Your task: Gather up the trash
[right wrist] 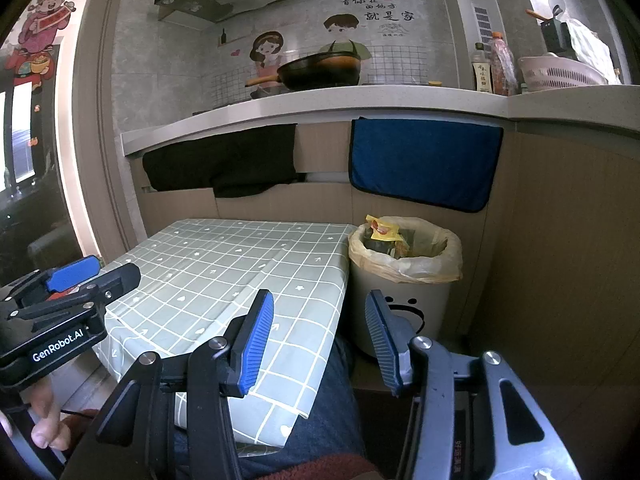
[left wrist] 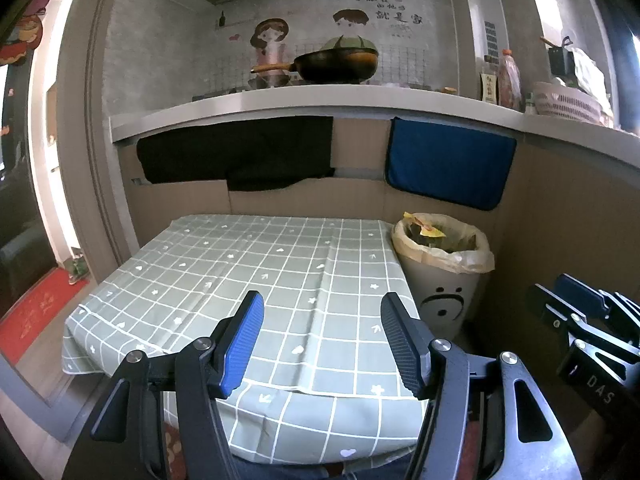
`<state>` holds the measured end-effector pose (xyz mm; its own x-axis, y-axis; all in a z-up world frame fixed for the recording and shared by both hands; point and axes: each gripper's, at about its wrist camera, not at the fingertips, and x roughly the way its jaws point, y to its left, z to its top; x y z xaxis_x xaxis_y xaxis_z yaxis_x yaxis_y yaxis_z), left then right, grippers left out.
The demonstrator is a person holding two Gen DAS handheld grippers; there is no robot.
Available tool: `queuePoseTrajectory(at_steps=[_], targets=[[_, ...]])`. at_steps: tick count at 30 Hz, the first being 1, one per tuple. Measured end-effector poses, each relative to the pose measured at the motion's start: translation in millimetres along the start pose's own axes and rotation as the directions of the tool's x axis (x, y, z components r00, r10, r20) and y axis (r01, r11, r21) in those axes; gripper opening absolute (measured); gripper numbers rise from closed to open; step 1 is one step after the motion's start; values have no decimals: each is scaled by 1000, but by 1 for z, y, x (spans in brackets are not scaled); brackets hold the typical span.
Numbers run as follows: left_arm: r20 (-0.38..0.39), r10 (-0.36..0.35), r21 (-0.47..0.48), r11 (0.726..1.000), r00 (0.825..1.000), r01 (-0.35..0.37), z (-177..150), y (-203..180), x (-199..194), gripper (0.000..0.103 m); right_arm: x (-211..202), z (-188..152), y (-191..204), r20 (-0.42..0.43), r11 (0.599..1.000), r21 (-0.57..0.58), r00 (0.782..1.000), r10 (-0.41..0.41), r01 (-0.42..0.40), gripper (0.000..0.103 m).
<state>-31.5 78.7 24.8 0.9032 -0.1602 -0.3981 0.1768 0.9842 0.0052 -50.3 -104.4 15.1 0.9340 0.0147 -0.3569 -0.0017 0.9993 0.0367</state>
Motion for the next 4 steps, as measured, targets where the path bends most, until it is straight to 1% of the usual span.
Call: queuePoseTrajectory(at_steps=[4], targets=[[-6, -16, 7, 1000, 1000, 16, 0, 3, 2, 61, 0, 1, -1, -4, 1000, -1, 1000, 4, -4, 46]])
